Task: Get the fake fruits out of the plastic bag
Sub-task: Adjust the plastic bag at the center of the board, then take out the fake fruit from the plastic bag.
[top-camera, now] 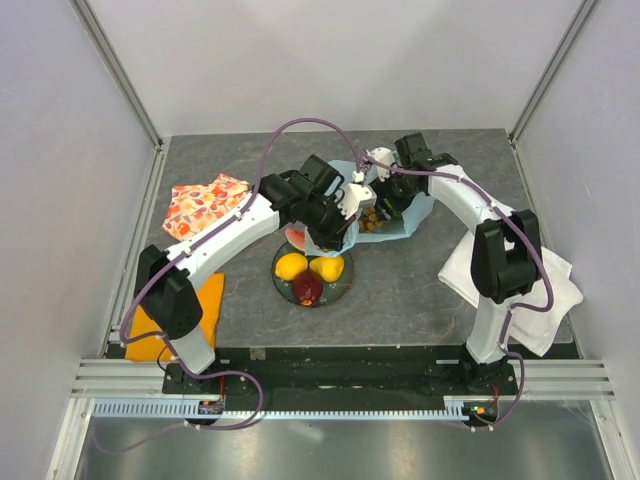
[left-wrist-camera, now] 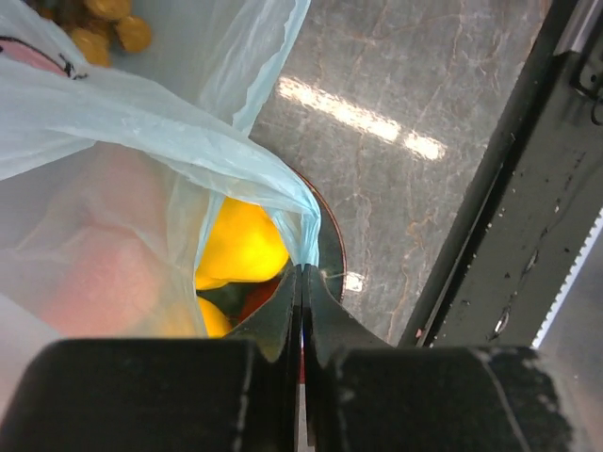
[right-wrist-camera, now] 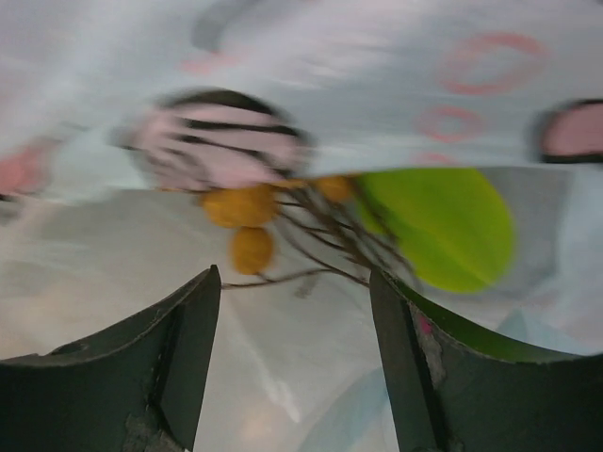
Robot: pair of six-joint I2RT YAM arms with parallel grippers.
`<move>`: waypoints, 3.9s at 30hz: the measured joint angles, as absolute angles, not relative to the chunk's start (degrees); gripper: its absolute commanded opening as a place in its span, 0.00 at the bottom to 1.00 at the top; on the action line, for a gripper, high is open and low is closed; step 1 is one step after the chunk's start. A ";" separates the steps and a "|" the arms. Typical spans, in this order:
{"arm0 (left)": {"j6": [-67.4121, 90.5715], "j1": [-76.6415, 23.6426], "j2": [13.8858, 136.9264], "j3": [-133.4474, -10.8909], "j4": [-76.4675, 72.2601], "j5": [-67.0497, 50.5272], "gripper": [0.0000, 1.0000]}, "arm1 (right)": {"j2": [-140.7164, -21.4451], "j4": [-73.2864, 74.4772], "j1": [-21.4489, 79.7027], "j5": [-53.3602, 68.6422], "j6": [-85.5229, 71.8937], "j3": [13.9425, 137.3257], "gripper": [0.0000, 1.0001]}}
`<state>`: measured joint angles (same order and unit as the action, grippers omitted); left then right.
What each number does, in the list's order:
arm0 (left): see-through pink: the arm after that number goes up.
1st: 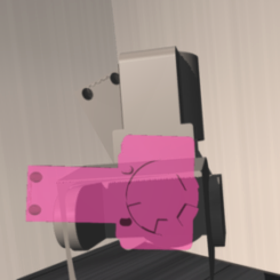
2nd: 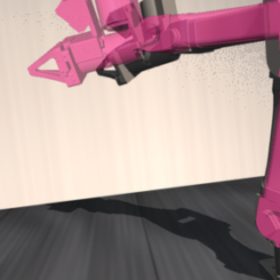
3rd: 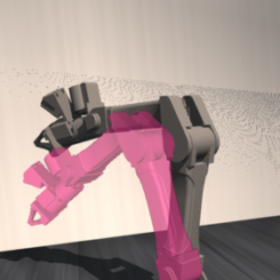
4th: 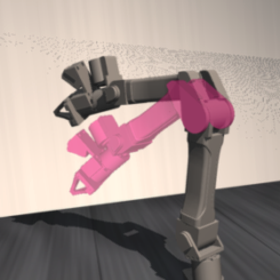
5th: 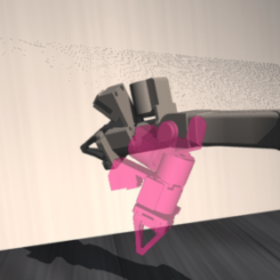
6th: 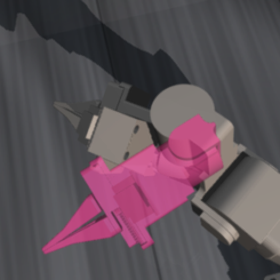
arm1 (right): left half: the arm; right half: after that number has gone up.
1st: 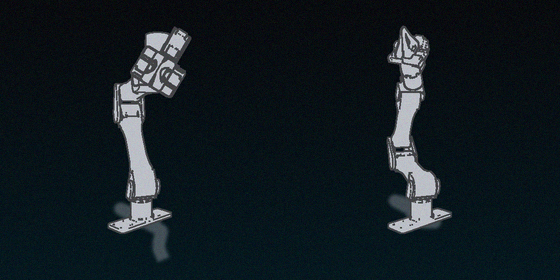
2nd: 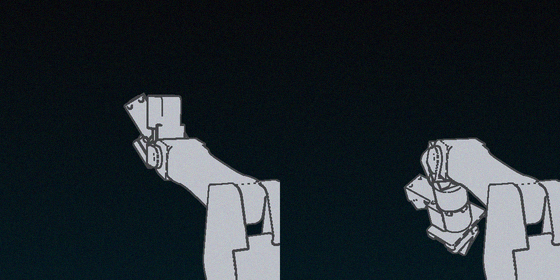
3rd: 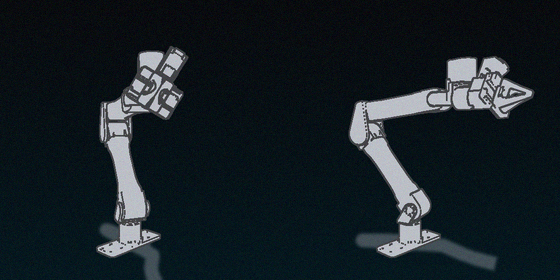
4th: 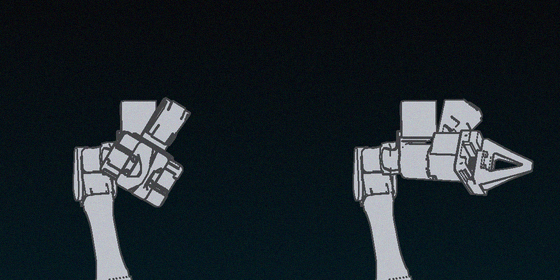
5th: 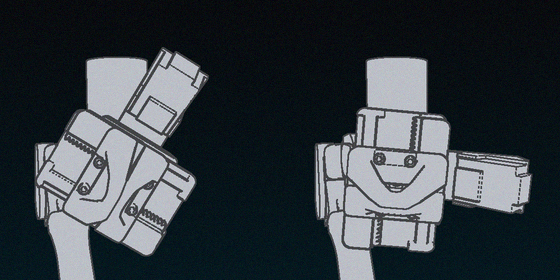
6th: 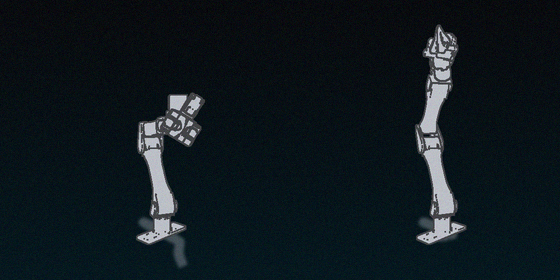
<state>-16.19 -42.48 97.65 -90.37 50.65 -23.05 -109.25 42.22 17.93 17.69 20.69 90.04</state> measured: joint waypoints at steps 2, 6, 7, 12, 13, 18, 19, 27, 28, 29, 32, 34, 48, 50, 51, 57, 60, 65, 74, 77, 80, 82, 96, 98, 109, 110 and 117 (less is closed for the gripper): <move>-16.16 -42.46 97.73 -91.90 50.63 -22.52 0.02 | -109.47 41.80 15.77 15.59 20.49 90.08 0.73; -16.14 -42.46 97.86 -96.36 50.02 -22.55 0.02 | -110.61 41.01 11.79 10.52 19.97 91.35 0.76; -16.14 -42.46 97.93 -97.43 49.76 -22.55 0.02 | -110.98 40.75 11.03 9.96 19.81 91.59 0.77; -16.10 -42.46 99.63 -101.43 48.93 -22.65 0.02 | -115.28 38.74 11.11 7.40 18.68 94.04 0.81; -16.10 -42.46 99.92 -101.69 48.86 -22.68 0.02 | -116.20 38.30 11.27 7.35 18.68 94.32 0.82; -16.10 -42.46 101.67 -101.84 48.82 -22.68 0.02 | -120.84 36.77 11.86 6.55 18.81 96.64 0.93; -16.10 -42.46 101.80 -101.84 48.88 -22.65 0.02 | -121.49 36.14 11.88 6.26 18.74 97.34 0.91; -16.10 -42.44 102.00 -101.95 48.90 -22.65 0.02 | -125.43 32.53 11.22 6.61 18.63 99.50 0.00; -16.10 -42.46 102.00 -101.97 48.90 -22.65 0.02 | -124.66 31.66 11.09 7.31 18.65 99.24 0.00; -16.10 -42.46 102.00 -102.00 48.93 -22.65 0.01 | -123.76 31.27 10.96 7.84 18.57 98.70 0.00; -16.08 -42.44 102.17 -102.32 48.95 -22.63 0.02 | -120.75 31.14 10.70 9.28 18.39 96.73 0.00; -16.08 -42.37 102.50 -102.98 48.93 -22.63 0.02 | -118.37 31.59 10.74 10.22 18.37 95.68 0.00; -14.11 -39.77 105.75 -112.81 48.25 -21.04 0.02 | -104.53 35.57 11.38 20.67 15.73 94.85 0.57; -13.58 -39.20 105.73 -113.97 47.53 -21.17 0.02 | -105.45 36.16 11.99 21.56 15.75 94.85 0.76; -13.41 -39.00 105.69 -114.06 47.20 -21.39 0.02 | -105.82 36.34 12.29 21.91 15.18 94.85 0.83; -10.20 -38.61 105.49 -110.21 46.65 -25.15 0.02 | -108.66 38.68 13.67 23.40 12.78 96.23 0.81; -8.19 -38.59 105.49 -108.07 46.81 -26.04 0.02 | -108.27 38.65 14.06 24.88 12.21 96.23 0.76; -5.37 -37.93 105.41 -108.47 46.11 -26.30 0.02 | -108.81 37.08 17.06 23.99 10.35 96.23 0.73; -2.96 -37.08 105.36 -110.61 45.36 -27.53 0.01 | -120.51 30.70 19.77 12.23 -3.01 103.15 0.98; -2.83 -37.08 105.32 -110.61 45.25 -27.70 0.02 | -123.24 30.55 19.46 9.04 -6.04 104.07 0.98; -2.81 -37.04 105.27 -110.61 45.23 -27.81 0.01 | -125.45 30.50 19.22 7.18 -8.29 105.58 0.98; -2.81 -36.97 105.27 -110.54 45.19 -28.23 0.01 | -126.74 30.24 19.22 6.66 -9.52 106.83 0.98; -2.76 -36.97 104.57 -108.03 44.86 -29.34 0.02 | -132.18 26.52 19.38 0.73 -12.73 111.07 0.76; -2.76 -36.97 104.57 -108.03 44.86 -29.32 0.02 | -132.55 26.57 19.38 -0.05 -12.03 111.07 0.72; -2.79 -36.91 104.57 -108.05 44.86 -29.08 0.02 | -133.67 25.96 19.03 -0.21 -8.62 109.60 0.29; -2.79 -36.91 104.57 -108.07 44.86 -29.08 0.02 | -133.51 25.98 18.94 0.16 -8.19 109.32 0.12; -2.79 -36.10 104.79 -110.50 44.84 -28.95 0.02 | -130.21 28.77 17.37 3.27 -5.02 107.18 0.00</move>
